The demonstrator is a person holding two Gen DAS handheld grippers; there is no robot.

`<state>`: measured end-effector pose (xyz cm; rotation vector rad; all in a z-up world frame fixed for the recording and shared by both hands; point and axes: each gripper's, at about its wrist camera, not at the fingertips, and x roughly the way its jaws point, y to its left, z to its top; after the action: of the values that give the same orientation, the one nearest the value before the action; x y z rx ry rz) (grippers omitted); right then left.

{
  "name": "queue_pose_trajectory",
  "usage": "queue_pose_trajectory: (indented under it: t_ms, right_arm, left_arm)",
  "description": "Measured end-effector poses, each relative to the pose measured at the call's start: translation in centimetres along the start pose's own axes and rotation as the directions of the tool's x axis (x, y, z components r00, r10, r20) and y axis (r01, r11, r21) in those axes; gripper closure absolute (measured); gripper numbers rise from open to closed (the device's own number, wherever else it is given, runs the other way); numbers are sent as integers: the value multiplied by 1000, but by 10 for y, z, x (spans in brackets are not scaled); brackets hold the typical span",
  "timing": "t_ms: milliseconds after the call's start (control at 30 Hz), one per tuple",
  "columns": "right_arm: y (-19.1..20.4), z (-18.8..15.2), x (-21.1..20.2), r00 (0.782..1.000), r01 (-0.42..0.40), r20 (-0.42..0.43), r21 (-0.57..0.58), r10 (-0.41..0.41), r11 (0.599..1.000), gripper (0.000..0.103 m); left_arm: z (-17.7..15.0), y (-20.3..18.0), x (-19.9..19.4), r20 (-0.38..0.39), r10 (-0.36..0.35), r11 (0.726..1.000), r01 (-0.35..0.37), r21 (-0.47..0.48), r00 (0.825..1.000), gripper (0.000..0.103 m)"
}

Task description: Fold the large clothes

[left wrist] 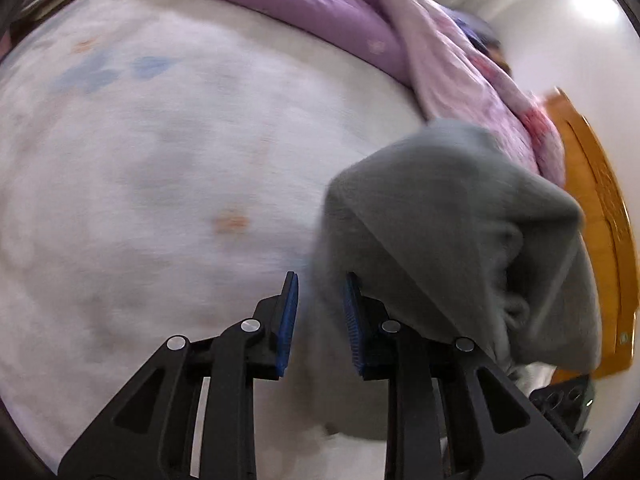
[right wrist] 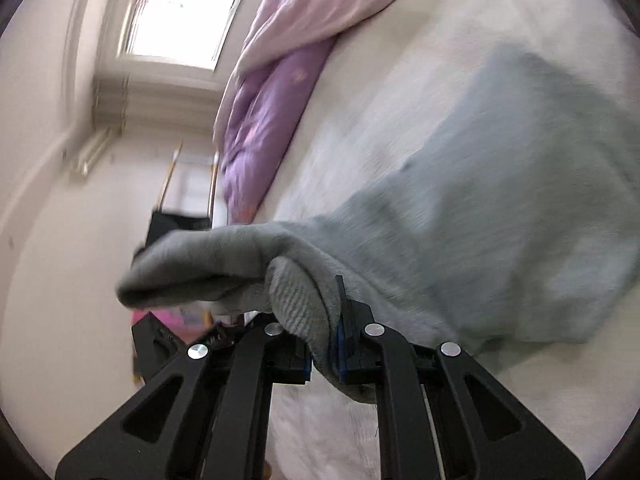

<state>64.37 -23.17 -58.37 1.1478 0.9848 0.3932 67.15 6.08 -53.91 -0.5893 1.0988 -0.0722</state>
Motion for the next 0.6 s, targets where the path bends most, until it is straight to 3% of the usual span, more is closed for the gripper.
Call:
queue_pose_trajectory:
  t_ms: [167, 333, 367, 433, 600]
  right_arm:
    - [-44, 22, -31, 993, 64, 89, 143, -78, 988, 95]
    - [-91, 40, -35, 970, 227, 27, 237, -240, 945, 93]
    - [-95, 43, -37, 962, 261, 14, 239, -272, 935, 89]
    - [-92, 49, -42, 953, 298, -12, 207, -302, 932, 89]
    - [-55, 61, -58, 918, 396, 5, 4, -396, 918, 89]
  left_arm:
    - [-6, -69, 35, -44, -69, 990, 74, 116, 997, 79]
    - [-19, -108, 84, -121, -59, 980, 81, 181, 991, 78]
    - [-21, -112, 92, -137, -52, 979, 77, 190, 989, 78]
    - [-25, -118, 113, -199, -29, 977, 69, 199, 980, 78]
    - [-28, -119, 127, -213, -8, 978, 52, 202, 977, 78]
